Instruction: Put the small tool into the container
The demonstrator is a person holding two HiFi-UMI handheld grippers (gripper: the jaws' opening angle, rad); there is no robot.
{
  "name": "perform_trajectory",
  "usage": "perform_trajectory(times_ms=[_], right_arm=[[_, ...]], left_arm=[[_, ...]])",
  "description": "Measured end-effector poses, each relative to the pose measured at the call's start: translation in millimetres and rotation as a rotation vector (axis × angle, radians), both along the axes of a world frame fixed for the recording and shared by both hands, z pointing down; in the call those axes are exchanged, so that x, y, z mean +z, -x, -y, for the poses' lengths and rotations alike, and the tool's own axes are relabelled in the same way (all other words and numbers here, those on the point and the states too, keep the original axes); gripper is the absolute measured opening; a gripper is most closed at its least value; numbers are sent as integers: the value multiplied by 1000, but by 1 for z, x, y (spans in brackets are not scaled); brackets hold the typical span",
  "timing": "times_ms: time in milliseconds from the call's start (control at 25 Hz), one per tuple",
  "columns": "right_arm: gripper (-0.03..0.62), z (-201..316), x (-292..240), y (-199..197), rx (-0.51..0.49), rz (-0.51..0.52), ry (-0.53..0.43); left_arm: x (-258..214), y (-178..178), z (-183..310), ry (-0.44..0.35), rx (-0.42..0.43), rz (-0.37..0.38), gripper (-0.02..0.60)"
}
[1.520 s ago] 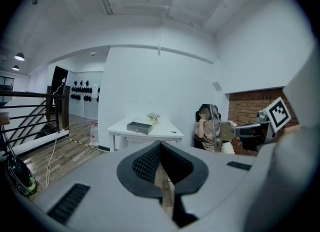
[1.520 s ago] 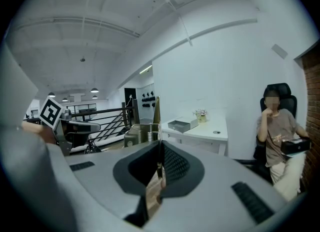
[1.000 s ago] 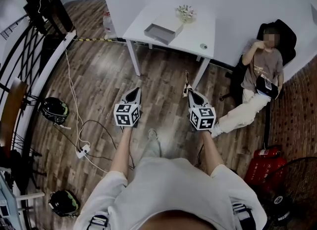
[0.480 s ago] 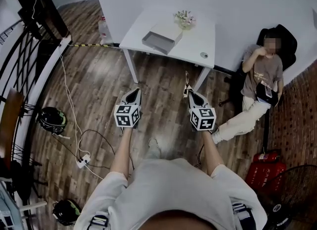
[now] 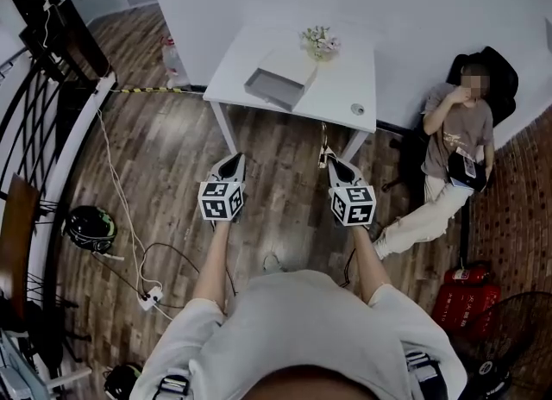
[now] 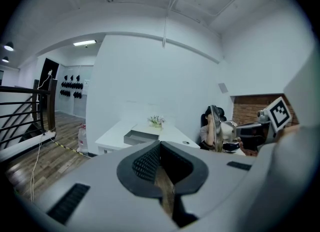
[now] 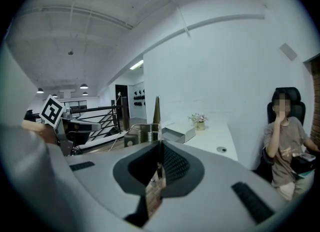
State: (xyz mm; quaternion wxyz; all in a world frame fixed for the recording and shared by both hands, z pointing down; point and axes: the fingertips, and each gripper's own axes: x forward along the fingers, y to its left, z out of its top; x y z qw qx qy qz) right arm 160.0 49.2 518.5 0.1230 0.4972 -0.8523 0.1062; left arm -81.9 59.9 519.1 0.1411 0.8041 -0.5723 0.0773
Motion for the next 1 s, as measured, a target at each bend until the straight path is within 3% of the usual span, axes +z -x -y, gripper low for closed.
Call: perform_trajectory(times_ms=[400,1000], right_arm=[[2,53,0,35,11,-17,-9],[2,78,16,55,33,-23,12]], left_arm=[[3,30,62,1,24,2,9],[20,57,94,26,35,-4,9]])
